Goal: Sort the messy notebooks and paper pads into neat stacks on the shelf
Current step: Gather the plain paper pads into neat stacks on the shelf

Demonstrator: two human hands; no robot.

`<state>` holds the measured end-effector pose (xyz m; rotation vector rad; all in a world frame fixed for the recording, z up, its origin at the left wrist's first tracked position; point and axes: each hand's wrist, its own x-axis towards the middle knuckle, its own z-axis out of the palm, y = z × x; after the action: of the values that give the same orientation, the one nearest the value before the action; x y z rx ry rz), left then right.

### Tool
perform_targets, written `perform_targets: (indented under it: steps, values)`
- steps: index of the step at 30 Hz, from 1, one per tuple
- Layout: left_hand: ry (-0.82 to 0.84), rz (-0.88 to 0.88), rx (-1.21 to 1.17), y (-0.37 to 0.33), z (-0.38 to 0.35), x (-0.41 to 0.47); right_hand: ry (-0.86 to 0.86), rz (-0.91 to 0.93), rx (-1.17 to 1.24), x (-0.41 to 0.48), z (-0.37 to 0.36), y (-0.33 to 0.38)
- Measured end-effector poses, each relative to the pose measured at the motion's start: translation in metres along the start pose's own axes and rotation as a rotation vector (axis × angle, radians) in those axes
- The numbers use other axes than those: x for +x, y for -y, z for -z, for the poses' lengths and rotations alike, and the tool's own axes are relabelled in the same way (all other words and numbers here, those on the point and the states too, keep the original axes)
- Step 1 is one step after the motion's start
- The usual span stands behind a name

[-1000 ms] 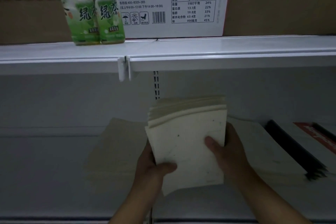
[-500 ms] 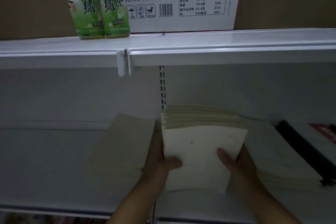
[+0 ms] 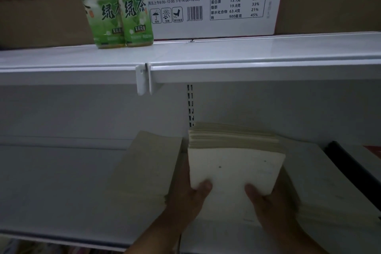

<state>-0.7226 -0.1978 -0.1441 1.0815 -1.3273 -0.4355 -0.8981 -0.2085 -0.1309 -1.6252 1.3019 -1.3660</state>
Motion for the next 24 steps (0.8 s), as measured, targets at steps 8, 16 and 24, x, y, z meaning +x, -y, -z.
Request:
perform_targets:
  steps: [8, 16, 24]
  values:
    - [0.181, 0.755, 0.077, -0.02, 0.004, 0.058, 0.215, -0.585, -0.081, 0.052, -0.001, 0.013]
    - [0.379, 0.778, -0.209, -0.02, 0.021, 0.022, 0.275, -0.775, 0.145, 0.078, -0.021, -0.03]
    - [0.341, 0.762, 0.516, -0.002, 0.024, -0.026, 0.245, -0.774, 0.201, 0.077, -0.029, -0.016]
